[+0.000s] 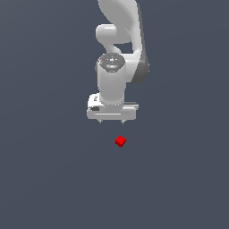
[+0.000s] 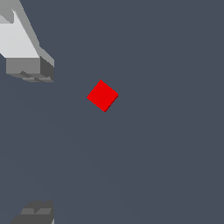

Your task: Pick up the red cube and move it to a goal position.

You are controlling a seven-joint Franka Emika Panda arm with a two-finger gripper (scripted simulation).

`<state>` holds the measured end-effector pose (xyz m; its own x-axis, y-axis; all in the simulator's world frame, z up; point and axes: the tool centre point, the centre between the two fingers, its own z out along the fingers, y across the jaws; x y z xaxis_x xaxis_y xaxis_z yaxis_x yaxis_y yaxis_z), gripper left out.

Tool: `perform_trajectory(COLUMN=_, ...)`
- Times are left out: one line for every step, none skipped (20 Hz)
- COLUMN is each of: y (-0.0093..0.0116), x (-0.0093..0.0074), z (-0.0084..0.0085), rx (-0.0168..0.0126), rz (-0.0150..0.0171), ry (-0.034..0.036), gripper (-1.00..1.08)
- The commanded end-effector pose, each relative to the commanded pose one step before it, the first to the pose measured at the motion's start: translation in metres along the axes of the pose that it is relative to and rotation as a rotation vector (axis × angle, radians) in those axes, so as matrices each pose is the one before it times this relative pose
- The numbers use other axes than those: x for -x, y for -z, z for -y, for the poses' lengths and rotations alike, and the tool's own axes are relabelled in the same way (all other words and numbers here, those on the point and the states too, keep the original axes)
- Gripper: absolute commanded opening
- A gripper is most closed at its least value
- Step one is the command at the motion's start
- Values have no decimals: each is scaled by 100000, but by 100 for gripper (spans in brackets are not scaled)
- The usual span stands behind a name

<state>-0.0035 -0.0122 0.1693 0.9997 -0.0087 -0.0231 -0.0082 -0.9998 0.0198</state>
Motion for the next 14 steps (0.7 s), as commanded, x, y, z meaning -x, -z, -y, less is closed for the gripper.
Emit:
perform_trajectory(y=0, x=0, z=-1, rx=0, rz=0, ry=0, gripper=100)
perform_trajectory(y=-13, x=0, z=1, rx=-1, rz=-2, ry=-69, gripper=100)
perform_trajectory(y=-41, x=-2, z=18, rx=-7, rz=-4, ry=-183, gripper=100)
perform_trajectory(y=-69, x=-3, z=27, rx=-11, rz=-7, ry=-309, gripper=100)
perform_trajectory(y=-96, x=-4, z=35, rx=-15, rz=-9, ry=-436, gripper=100)
perform_trajectory(y=-123, x=-5, z=46, rx=-20, rz=-12, ry=-561, gripper=100)
perform_trajectory(y=-151, x=-7, z=55, rx=-24, rz=-15, ry=-688, gripper=100)
perform_trajectory(y=-179, x=-8, z=65, rx=-29, rz=-18, ry=-813, gripper=100)
perform_trajectory(y=-207, x=-10, z=75, rx=-33, rz=-20, ry=-941, gripper=100)
perform_trajectory(y=-235, x=-11, z=86, rx=-37, rz=-23, ry=-1067, gripper=100)
perform_trajectory(y=-263, x=-13, z=96, rx=-42, rz=-26, ry=-1194, gripper=100)
perform_trajectory(y=-291, x=-14, z=106, rx=-46, rz=-29, ry=-1324, gripper=100)
perform_trajectory(y=-320, x=-16, z=116, rx=-51, rz=-32, ry=-1454, gripper=100)
perform_trajectory(y=-349, x=-18, z=127, rx=-55, rz=-35, ry=-1585, gripper=100)
